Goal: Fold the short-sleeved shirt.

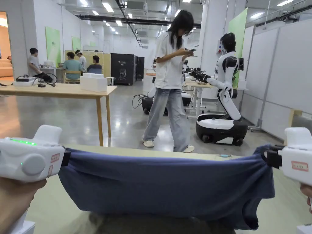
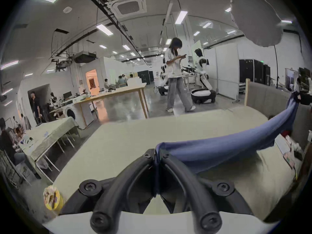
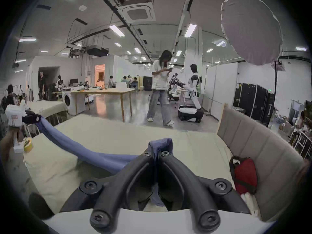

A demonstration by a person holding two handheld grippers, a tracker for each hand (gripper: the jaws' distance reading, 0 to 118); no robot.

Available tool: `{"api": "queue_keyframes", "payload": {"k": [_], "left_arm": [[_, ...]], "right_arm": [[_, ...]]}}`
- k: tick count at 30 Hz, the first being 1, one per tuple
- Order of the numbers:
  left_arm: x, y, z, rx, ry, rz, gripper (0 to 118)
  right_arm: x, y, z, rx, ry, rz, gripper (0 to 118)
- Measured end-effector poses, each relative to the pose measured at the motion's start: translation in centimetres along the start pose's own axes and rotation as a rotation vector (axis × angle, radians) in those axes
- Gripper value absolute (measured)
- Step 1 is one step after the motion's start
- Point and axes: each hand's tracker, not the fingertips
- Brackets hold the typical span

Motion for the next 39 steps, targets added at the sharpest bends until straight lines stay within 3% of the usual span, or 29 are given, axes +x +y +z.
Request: {"api": "queue_keyframes", "payload": {"k": [8, 11, 14, 15, 16, 17, 18, 19, 20, 21, 24, 25, 26, 27, 28, 29, 30, 32, 36, 38, 39], "left_arm": [[0.8, -18.1, 5.2, -0.225, -0.044, 0.004, 2], [1.0, -23.7, 4.9, -0.342, -0.048, 0.013, 2], [1.1, -26.3, 4.9, -0.368, -0.04, 0.021, 3], [1.0, -26.5, 5.1, -0.367, -0.038, 0.026, 8], [0.4, -26.6, 4.6, -0.363, -0.025, 0.03, 25], [0.2, -26.5, 4.7, -0.343, -0.011, 0.033, 56], [0.1, -26.1, 5.0, -0.333, -0.003, 0.034, 94], [0.1, -25.6, 5.6, -0.294, -0.005, 0.034, 116], [0.1, -25.0, 6.4, -0.22, -0.024, 0.032, 115], [0.3, -24.3, 7.3, -0.176, -0.03, 0.029, 114], [2.5, -22.5, 11.1, -0.056, -0.05, 0.031, 114], [3.1, -22.3, 12.0, -0.025, -0.044, 0.039, 113], [3.4, -22.4, 12.6, -0.016, -0.032, 0.034, 108], [3.6, -22.6, 13.0, -0.021, -0.021, 0.035, 90], [2.8, -23.1, 12.5, -0.035, 0.001, 0.047, 24], [2.5, -23.4, 12.4, -0.066, 0.038, 0.051, 0], [2.4, -23.7, 12.2, -0.093, 0.074, 0.052, 0], [0.0, -25.7, 11.5, -0.149, -0.017, 0.091, 0], [-2.1, -27.7, 10.9, -0.254, -0.019, 0.096, 0], [-3.1, -29.2, 9.9, -0.298, -0.048, 0.115, 12], [-3.5, -29.7, 9.4, -0.324, -0.076, 0.144, 12]], "right_arm": [[-3.1, -20.7, 4.7, -0.281, 0.057, -0.014, 4], [-3.8, -26.8, 4.4, -0.392, 0.059, -0.072, 4], [-3.8, -28.6, 4.5, -0.404, 0.043, -0.132, 4], [-3.9, -28.5, 4.8, -0.397, 0.045, -0.152, 4], [-3.8, -28.2, 5.0, -0.384, 0.039, -0.175, 4], [-3.8, -27.7, 5.2, -0.367, 0.037, -0.197, 9], [-3.9, -27.0, 5.7, -0.339, 0.046, -0.199, 25], [-4.4, -26.1, 6.6, -0.284, 0.033, -0.184, 64], [-4.9, -25.4, 7.1, -0.247, 0.032, -0.168, 98], [-5.4, -24.7, 7.7, -0.219, 0.046, -0.157, 114], [-7.6, -23.1, 9.8, -0.11, 0.051, -0.149, 117], [-8.3, -23.0, 10.2, -0.085, 0.028, -0.142, 113], [-8.8, -23.1, 10.7, -0.052, 0.034, -0.136, 100], [-9.5, -23.2, 10.9, -0.037, 0.031, -0.131, 68], [-10.2, -23.3, 11.0, -0.042, -0.002, -0.113, 3], [-10.8, -23.5, 10.8, -0.053, -0.052, -0.08, 0], [-11.1, -23.6, 10.7, -0.053, -0.069, -0.069, 0], [-11.2, -23.8, 10.4, -0.1, 0.019, -0.092, 0], [-11.3, -24.6, 10.2, -0.145, 0.011, -0.074, 0], [-10.9, -25.3, 9.8, -0.174, 0.006, -0.086, 0], [-10.7, -25.6, 9.7, -0.197, 0.006, -0.1, 0]]}}
